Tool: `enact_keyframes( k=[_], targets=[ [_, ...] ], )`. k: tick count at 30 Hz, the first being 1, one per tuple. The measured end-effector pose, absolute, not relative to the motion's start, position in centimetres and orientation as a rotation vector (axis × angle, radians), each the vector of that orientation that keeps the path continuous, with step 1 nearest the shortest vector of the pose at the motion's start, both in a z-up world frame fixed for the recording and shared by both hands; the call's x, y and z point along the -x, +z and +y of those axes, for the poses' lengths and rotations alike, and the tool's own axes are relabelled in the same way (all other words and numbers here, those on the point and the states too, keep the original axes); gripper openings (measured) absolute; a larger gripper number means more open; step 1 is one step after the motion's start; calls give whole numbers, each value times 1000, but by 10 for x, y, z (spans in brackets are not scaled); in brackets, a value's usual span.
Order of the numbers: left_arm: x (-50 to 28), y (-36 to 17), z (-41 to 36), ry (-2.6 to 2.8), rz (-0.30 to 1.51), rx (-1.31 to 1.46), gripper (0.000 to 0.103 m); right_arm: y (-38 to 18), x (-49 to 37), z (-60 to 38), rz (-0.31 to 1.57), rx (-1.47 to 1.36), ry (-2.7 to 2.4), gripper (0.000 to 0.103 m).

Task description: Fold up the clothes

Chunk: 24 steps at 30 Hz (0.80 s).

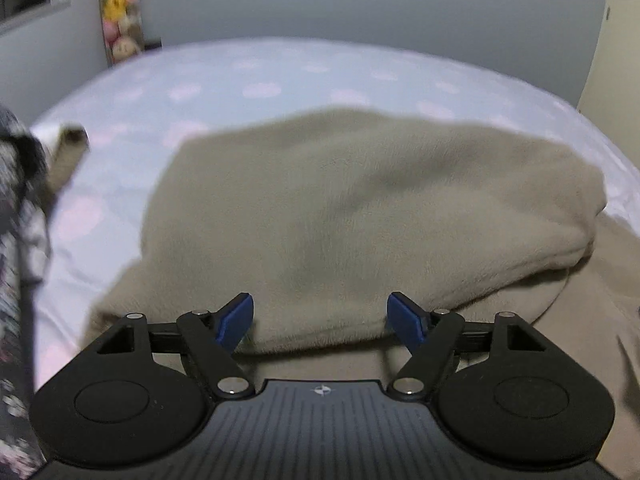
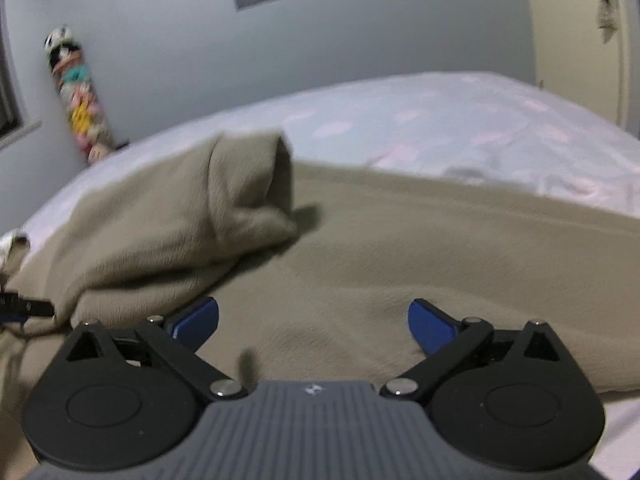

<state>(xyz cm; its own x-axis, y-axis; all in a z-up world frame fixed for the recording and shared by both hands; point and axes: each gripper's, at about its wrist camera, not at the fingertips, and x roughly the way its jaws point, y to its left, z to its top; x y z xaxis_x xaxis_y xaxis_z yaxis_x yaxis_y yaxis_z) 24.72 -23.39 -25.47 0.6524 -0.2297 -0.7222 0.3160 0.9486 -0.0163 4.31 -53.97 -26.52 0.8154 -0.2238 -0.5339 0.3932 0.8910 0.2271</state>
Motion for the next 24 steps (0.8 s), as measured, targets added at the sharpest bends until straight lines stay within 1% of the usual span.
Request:
enact_keyframes(
  k=[7, 10, 15, 19, 24],
  targets=[
    [-223, -210, -228, -388, 710, -109, 73, -240, 4, -571, 444, -401, -527, 102],
    [-220, -199, -224, -398, 679, -115, 73, -223, 21, -588, 414, -365, -573, 102],
    [-219, -193, -218, -404, 664, -122, 73, -205, 68, -648, 483, -255, -685, 102],
    [-216, -193, -216, -398, 667, -129, 73, -203, 117, -700, 504, -304, -759, 102],
    [-222, -199, -215, -391, 735, -64, 73, -212, 161, -753, 555, -408, -834, 102]
  ],
)
